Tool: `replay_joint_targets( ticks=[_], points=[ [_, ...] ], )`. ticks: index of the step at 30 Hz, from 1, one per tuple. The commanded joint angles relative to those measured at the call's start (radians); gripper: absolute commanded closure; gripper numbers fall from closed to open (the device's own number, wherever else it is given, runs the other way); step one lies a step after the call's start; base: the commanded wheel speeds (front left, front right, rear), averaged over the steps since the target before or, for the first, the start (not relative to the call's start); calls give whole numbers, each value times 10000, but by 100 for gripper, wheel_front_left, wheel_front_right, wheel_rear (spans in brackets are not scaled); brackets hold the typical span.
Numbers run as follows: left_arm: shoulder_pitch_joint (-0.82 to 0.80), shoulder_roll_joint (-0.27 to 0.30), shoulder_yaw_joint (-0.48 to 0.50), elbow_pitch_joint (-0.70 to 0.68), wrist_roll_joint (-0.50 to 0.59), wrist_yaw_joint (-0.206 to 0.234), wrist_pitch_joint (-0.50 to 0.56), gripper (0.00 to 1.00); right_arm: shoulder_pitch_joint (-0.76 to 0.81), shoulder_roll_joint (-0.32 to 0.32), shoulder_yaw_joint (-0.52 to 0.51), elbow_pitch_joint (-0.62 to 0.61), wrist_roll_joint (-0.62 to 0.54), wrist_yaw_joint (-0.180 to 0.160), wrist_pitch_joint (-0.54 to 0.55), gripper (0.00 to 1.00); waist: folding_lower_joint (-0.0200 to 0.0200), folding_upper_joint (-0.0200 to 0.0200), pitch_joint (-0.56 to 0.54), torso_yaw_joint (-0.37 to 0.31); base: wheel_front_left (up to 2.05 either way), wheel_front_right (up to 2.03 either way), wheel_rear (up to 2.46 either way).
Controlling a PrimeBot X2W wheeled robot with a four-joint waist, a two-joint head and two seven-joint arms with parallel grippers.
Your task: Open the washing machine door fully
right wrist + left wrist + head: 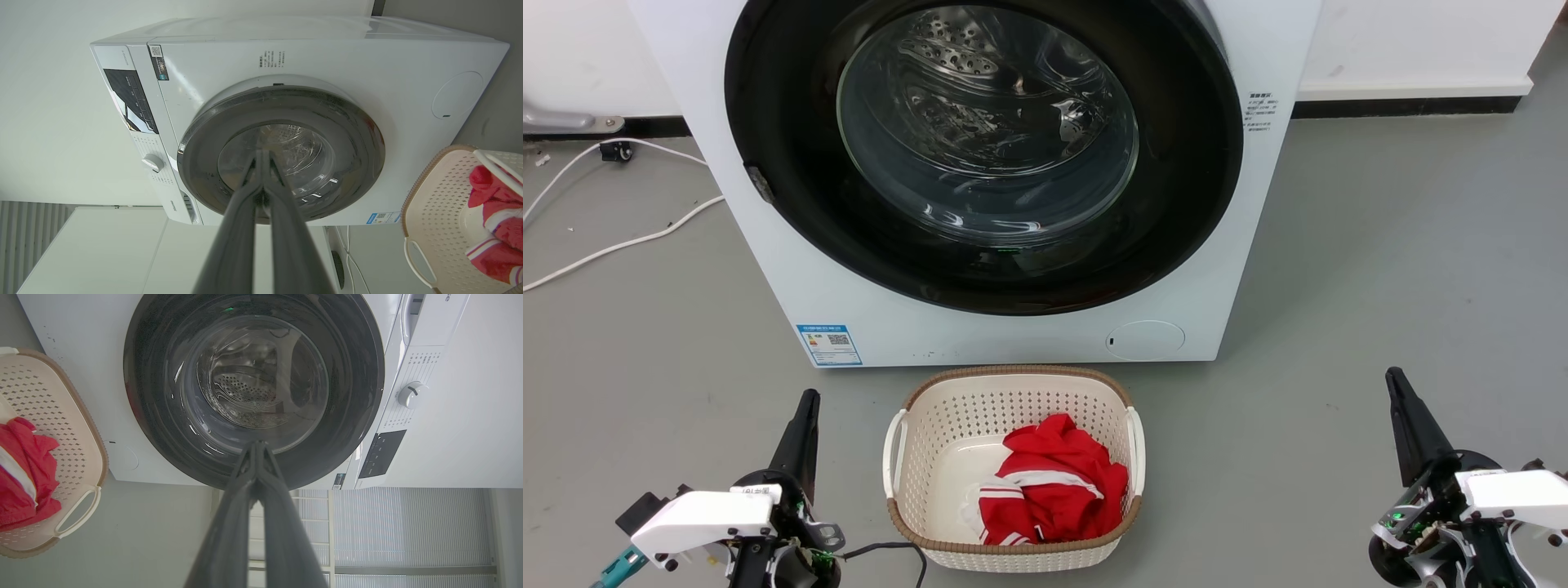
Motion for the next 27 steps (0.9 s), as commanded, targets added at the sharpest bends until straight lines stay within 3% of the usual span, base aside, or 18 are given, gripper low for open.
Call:
replay_joint_targets(
  ticks=[1,5,6,20,27],
  points=[
    [-98,-11,31,10,1,-28,60,100,-142,25,-26,14,-52,4,33,100,0,0,0,0,0,0,0],
    [-99,-14,35,11,7,-28,60,100,-143,31,-32,15,-63,4,41,100,0,0,0,0,0,0,0],
    [-99,-14,35,11,9,-28,45,0,-144,32,-35,16,-66,4,43,0,0,0,0,0,0,0,0],
    [130,-39,-258,-382,810,0,-557,0,295,54,123,-401,-797,1,-566,0,0,0,-14,-11,0,0,0],
    [137,-40,-270,-873,2459,-2,-871,0,374,65,209,-959,-2694,2,-870,0,0,0,-39,-18,0,0,0]
  ],
)
